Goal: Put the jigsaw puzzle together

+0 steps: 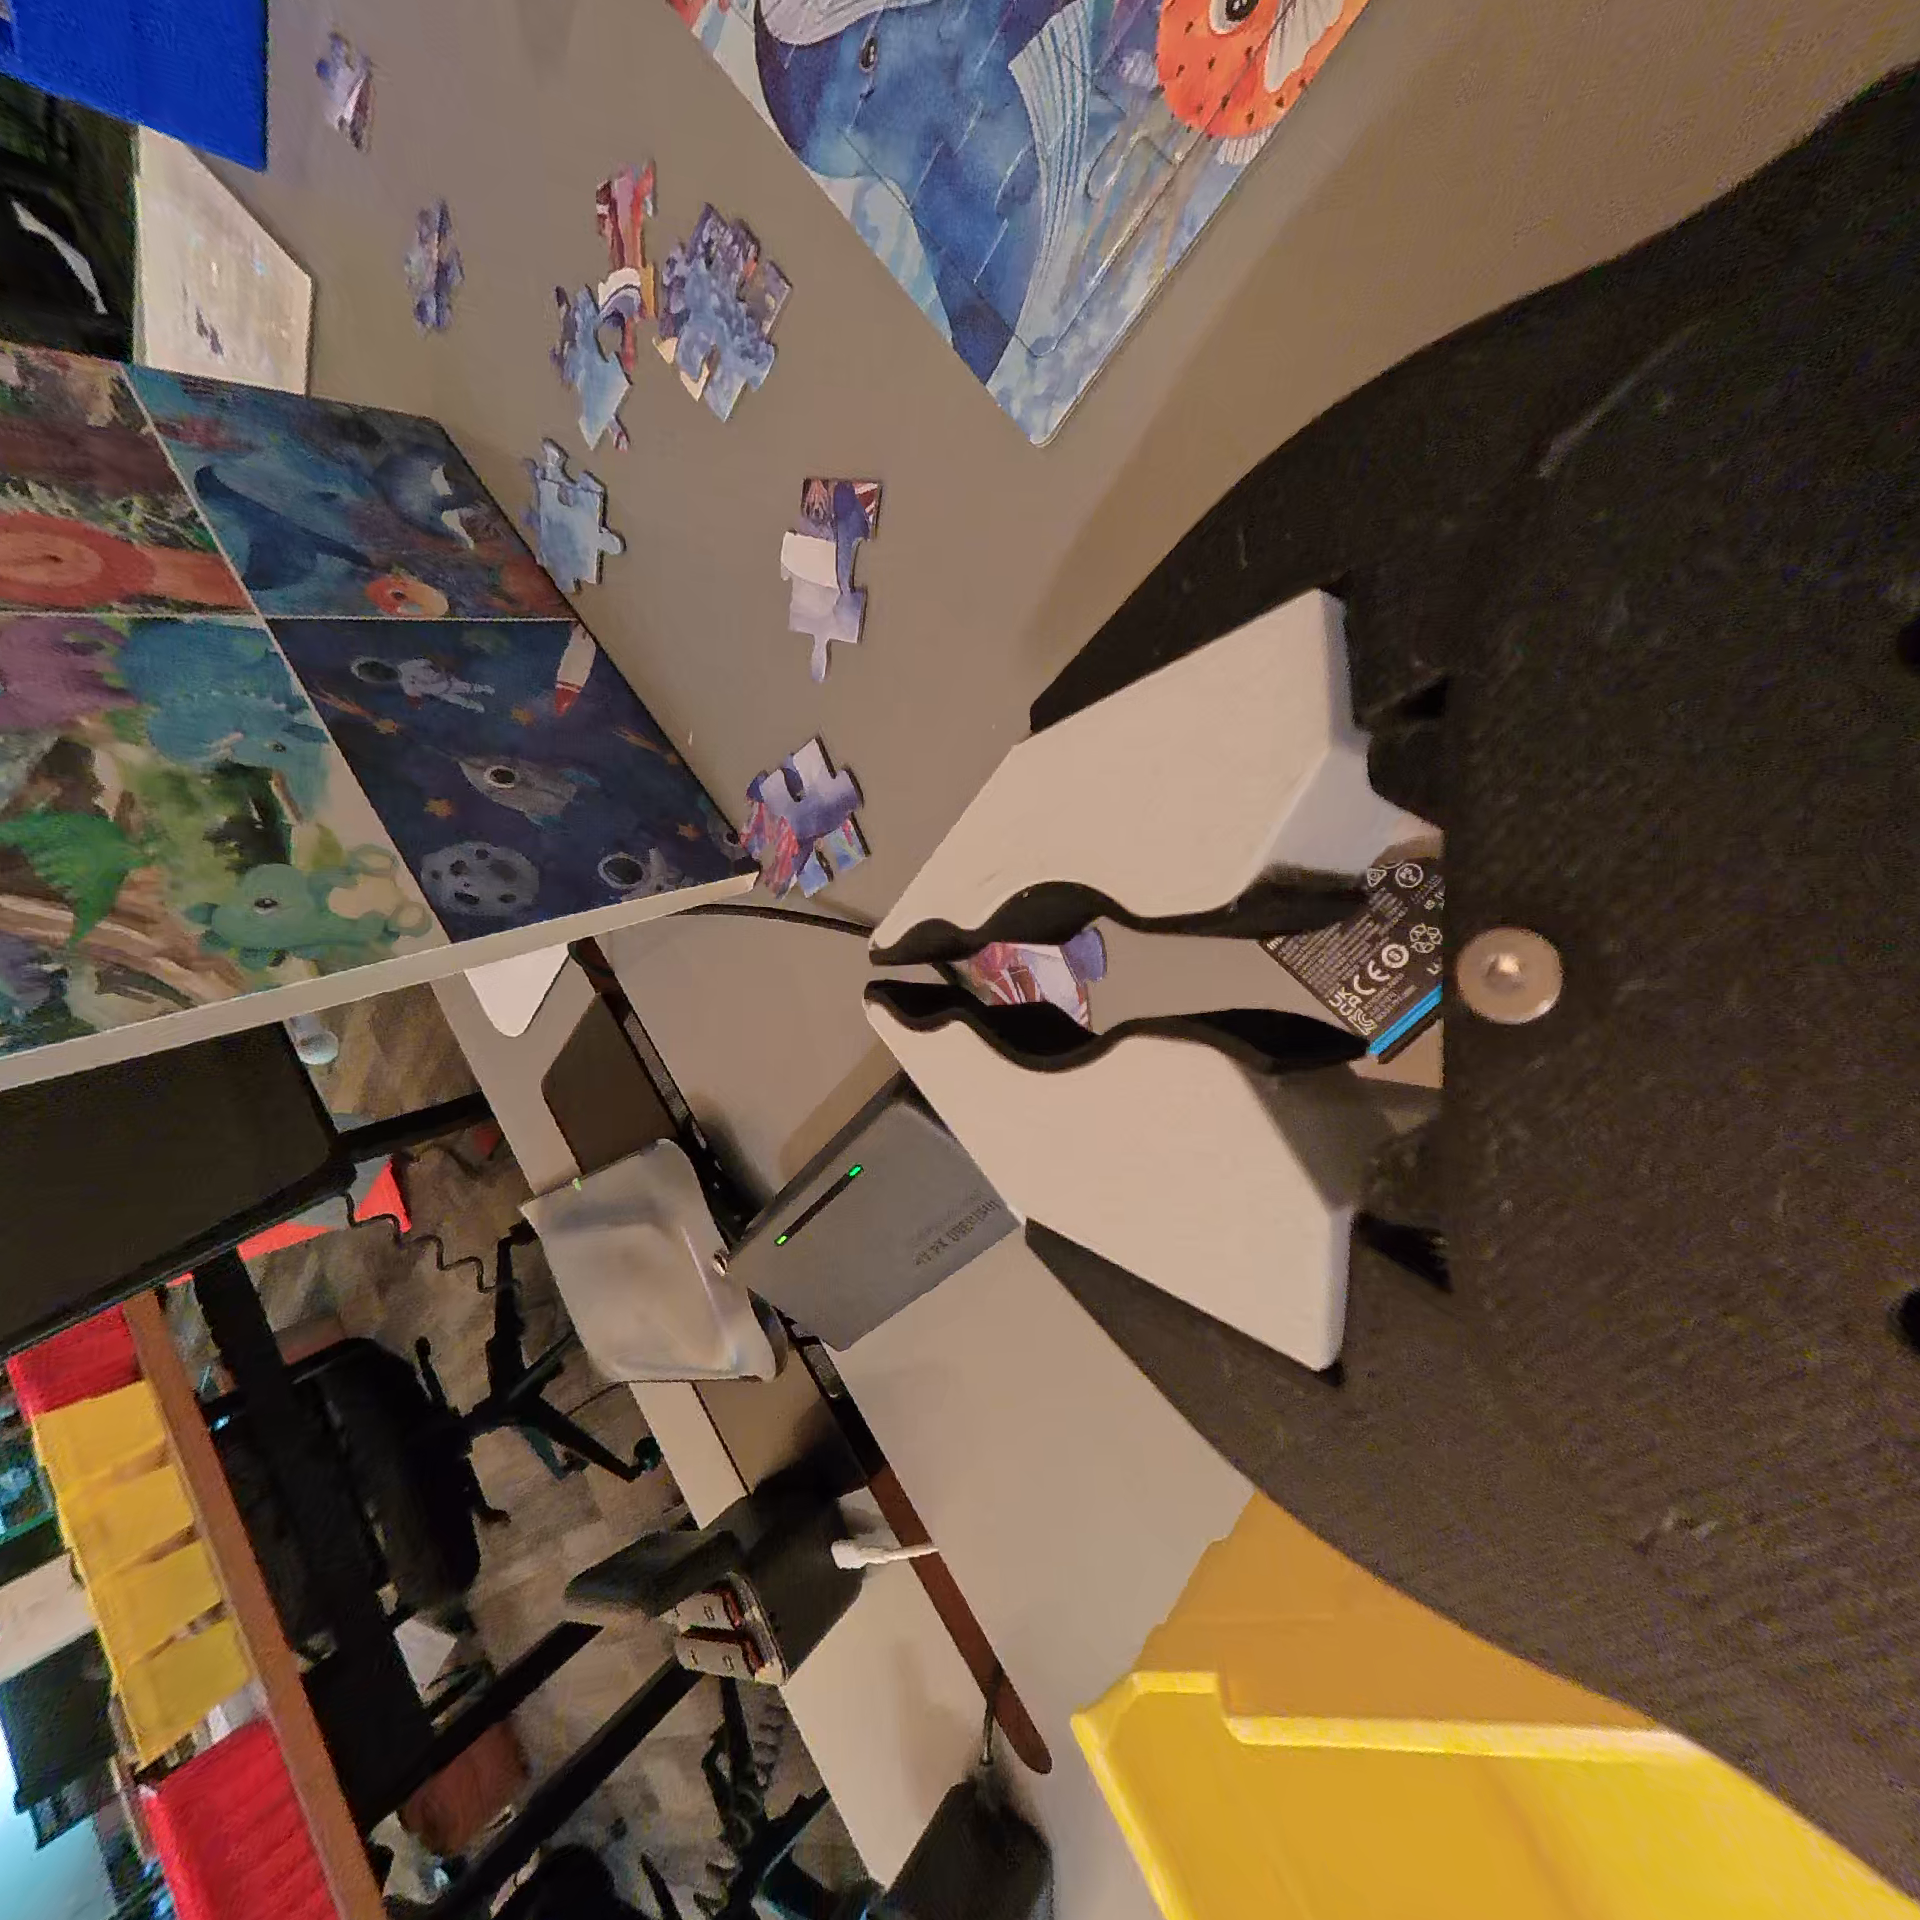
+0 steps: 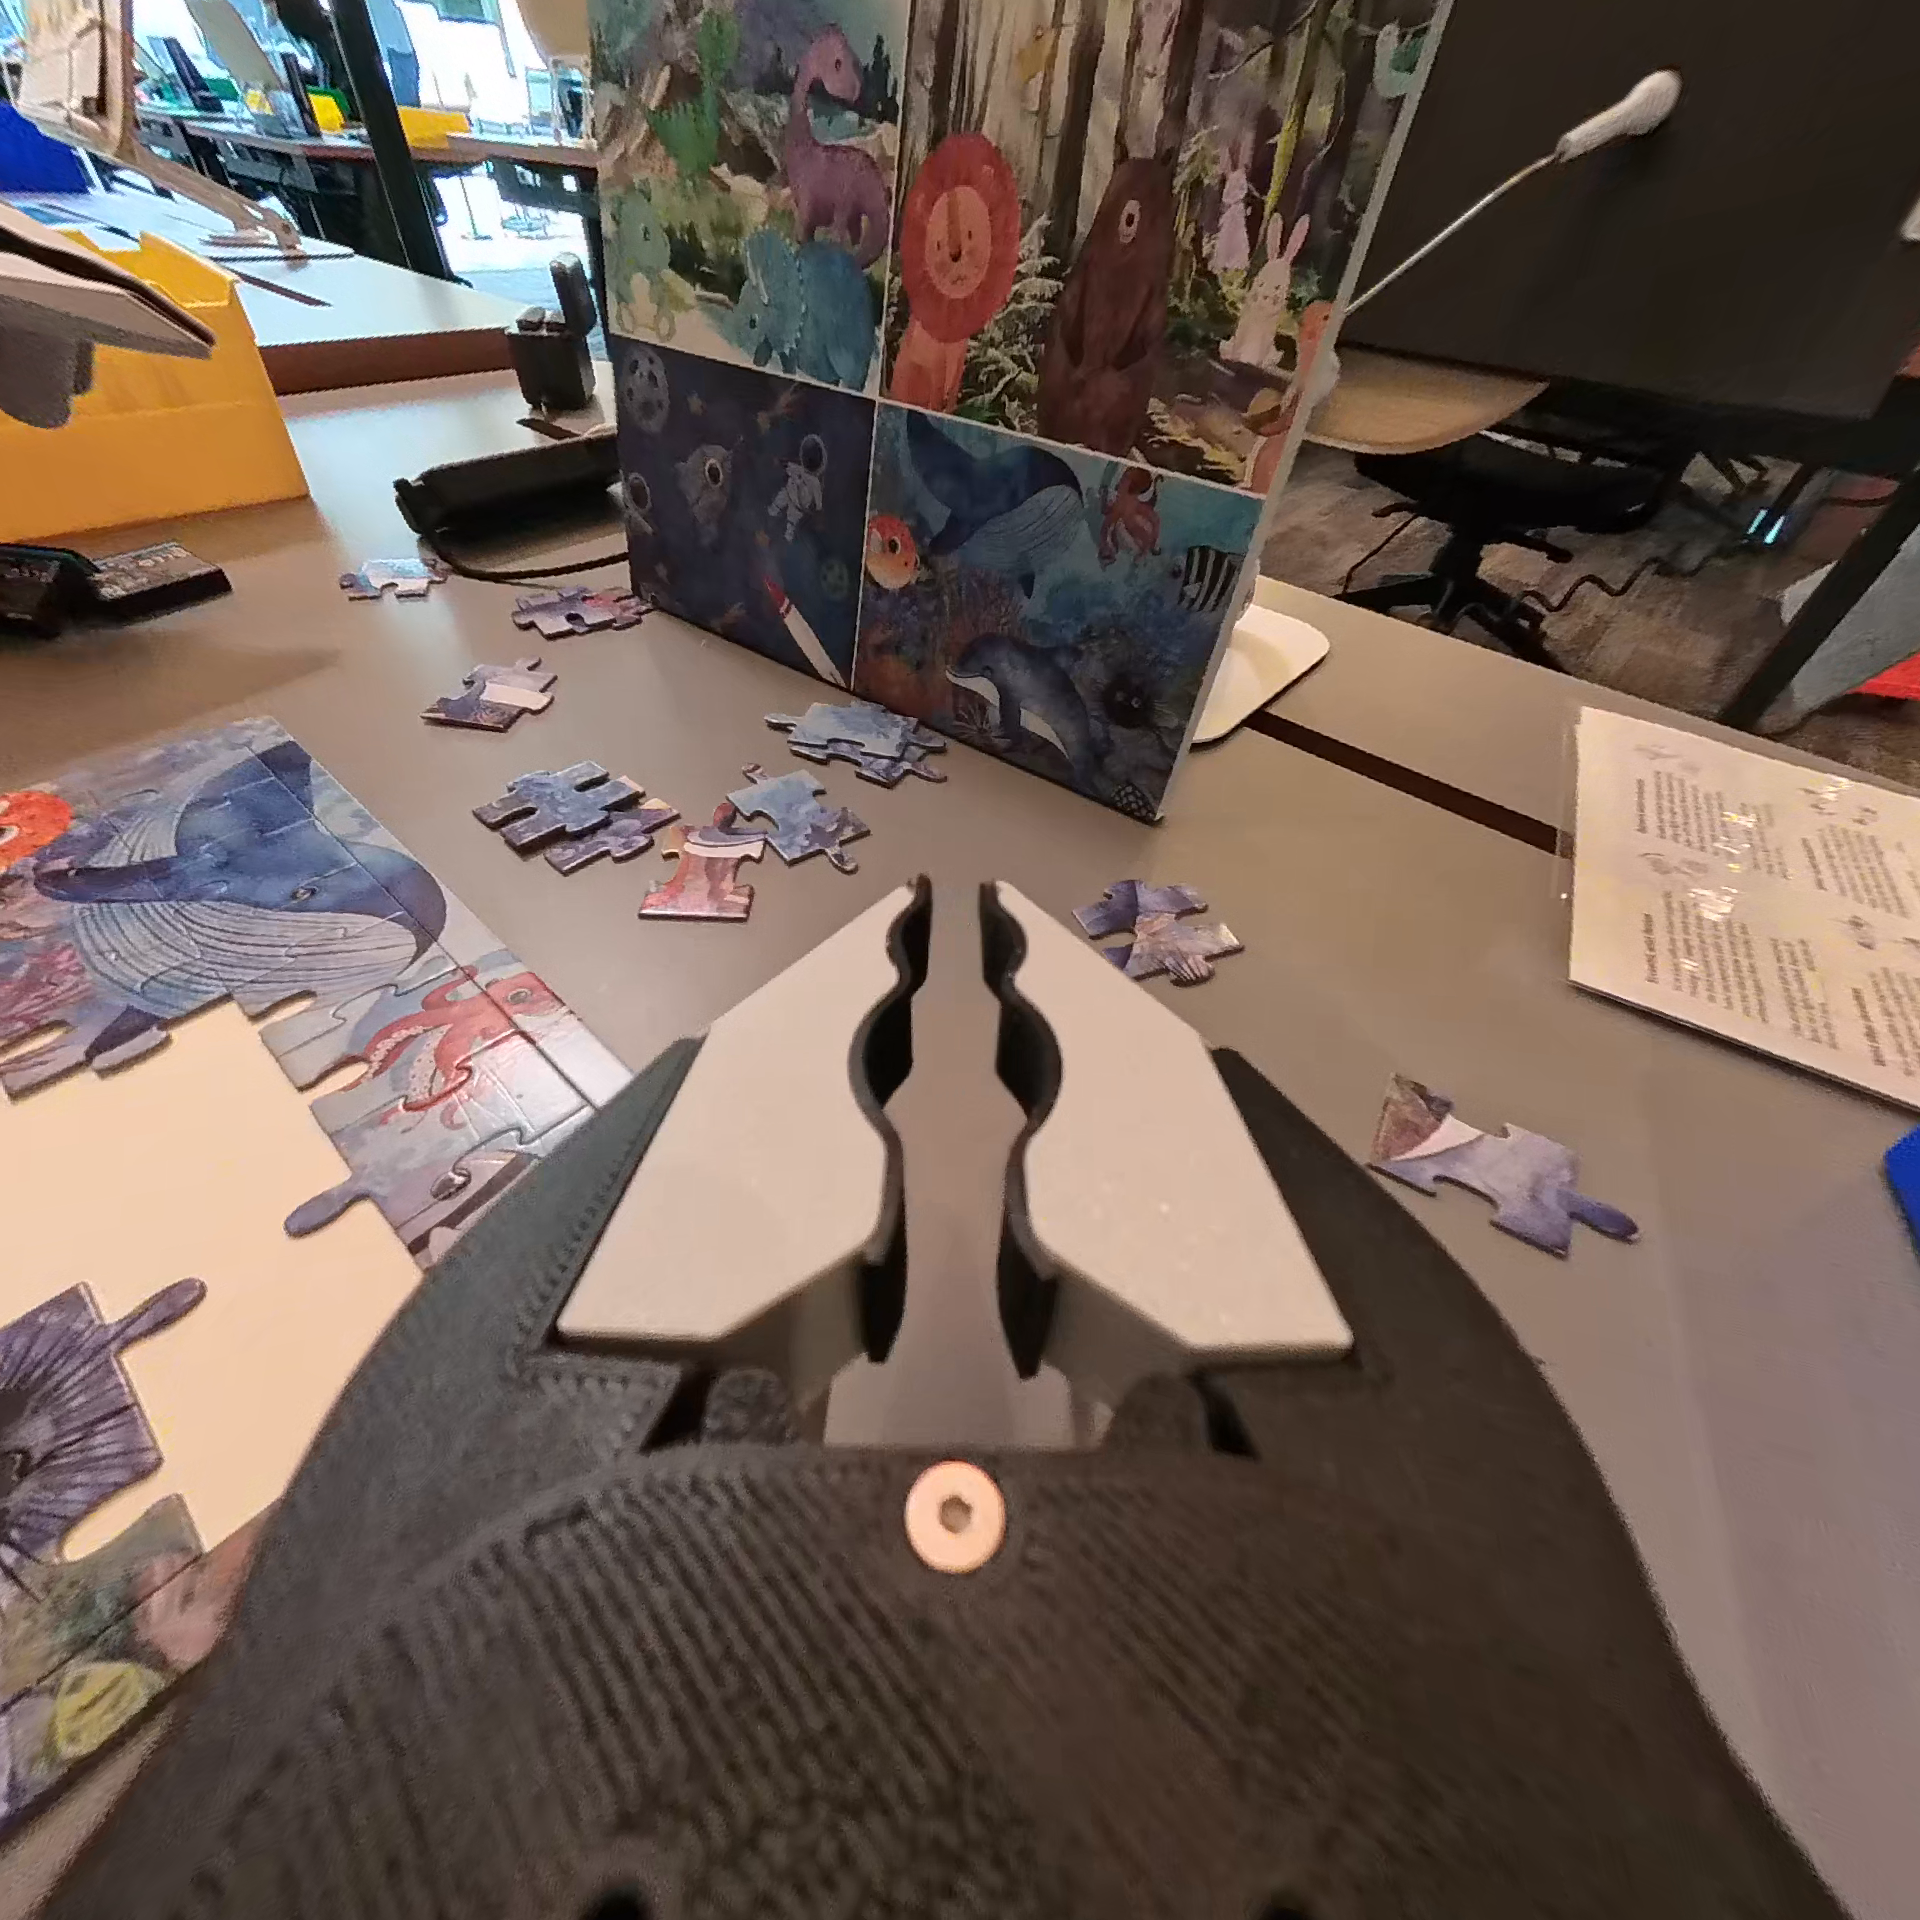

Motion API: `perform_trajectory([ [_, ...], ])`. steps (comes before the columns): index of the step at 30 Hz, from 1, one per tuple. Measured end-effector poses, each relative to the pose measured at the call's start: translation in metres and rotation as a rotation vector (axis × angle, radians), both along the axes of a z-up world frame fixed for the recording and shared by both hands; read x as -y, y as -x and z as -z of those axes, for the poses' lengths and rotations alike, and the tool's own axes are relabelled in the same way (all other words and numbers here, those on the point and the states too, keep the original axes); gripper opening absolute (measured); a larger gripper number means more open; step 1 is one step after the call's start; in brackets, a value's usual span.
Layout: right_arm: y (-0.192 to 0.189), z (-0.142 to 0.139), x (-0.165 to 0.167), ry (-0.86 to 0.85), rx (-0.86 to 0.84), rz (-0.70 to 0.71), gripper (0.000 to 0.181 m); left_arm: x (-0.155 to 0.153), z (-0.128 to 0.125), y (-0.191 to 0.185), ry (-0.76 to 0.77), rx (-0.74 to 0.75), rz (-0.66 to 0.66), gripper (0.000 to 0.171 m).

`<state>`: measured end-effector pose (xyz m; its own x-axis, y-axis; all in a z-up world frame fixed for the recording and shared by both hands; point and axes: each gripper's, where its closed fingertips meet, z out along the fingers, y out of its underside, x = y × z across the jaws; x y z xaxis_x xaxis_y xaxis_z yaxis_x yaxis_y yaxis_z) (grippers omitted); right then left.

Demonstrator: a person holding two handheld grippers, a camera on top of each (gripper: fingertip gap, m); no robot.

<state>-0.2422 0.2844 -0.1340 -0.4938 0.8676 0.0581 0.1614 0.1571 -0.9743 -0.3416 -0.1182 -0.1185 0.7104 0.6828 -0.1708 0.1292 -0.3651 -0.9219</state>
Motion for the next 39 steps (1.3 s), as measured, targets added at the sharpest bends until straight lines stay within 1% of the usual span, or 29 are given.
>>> perform_trajectory([
  [3,0.001,0.002,-0.001,-0.011,0.006,0.014,0.016,-0.004,0.0,0.0,-0.025,0.006,0.005,0.011],
  [6,0.001,0.0,-0.006,0.013,0.014,0.032,0.023,-0.012,0.003,0.0,-0.047,0.016,0.007,0.037],
  [8,0.001,-0.005,-0.016,0.029,0.001,0.061,0.027,-0.017,0.008,0.0,-0.036,0.026,0.012,0.043],
  [10,0.001,-0.014,-0.029,0.051,-0.026,0.099,0.032,-0.021,0.011,-0.001,-0.032,0.023,0.016,0.05],
  [12,-0.001,-0.024,-0.044,0.073,-0.055,0.141,0.042,-0.023,0.011,-0.001,-0.044,0.023,0.019,0.059],
  [15,-0.006,-0.045,-0.066,0.107,-0.114,0.2,0.054,-0.021,0.008,0.003,-0.061,0.009,-0.01,0.077],
  [18,-0.019,-0.071,-0.091,0.141,-0.218,0.266,0.055,-0.019,0.003,0.007,-0.076,-0.022,-0.046,0.093],
  [21,-0.03,-0.082,-0.114,0.152,-0.267,0.331,0.053,-0.018,0.002,0.007,-0.079,-0.03,-0.053,0.097],
  [22,-0.032,-0.079,-0.119,0.155,-0.25,0.337,0.054,-0.019,0.002,0.007,-0.08,-0.029,-0.053,0.097],
  [23,-0.031,-0.073,-0.122,0.157,-0.213,0.338,0.059,-0.019,0.001,0.006,-0.082,-0.03,-0.053,0.097],
  [24,-0.03,-0.064,-0.125,0.154,-0.163,0.339,0.066,-0.02,0.002,0.006,-0.082,-0.03,-0.052,0.097],
  [25,-0.028,-0.055,-0.127,0.145,-0.11,0.341,0.069,-0.02,0.002,0.006,-0.081,-0.029,-0.052,0.097],
  [30,-0.02,-0.017,-0.125,0.076,0.055,0.345,0.07,-0.025,0.008,0.003,-0.06,-0.013,-0.029,0.095],
  [32,-0.019,0.001,-0.121,0.033,0.152,0.33,0.074,-0.027,0.009,0.002,-0.04,-0.02,-0.026,0.095],
  [35,-0.019,0.027,-0.107,0.002,0.283,0.267,0.078,-0.029,0.011,0.0,-0.013,-0.028,-0.018,0.094],
  [37,-0.018,0.039,-0.096,0.005,0.344,0.223,0.079,-0.032,0.012,-0.002,-0.009,-0.028,-0.01,0.094],
  [39,-0.017,0.047,-0.079,0.044,0.389,0.164,0.082,-0.038,0.015,-0.005,-0.02,-0.014,0.011,0.094],
])
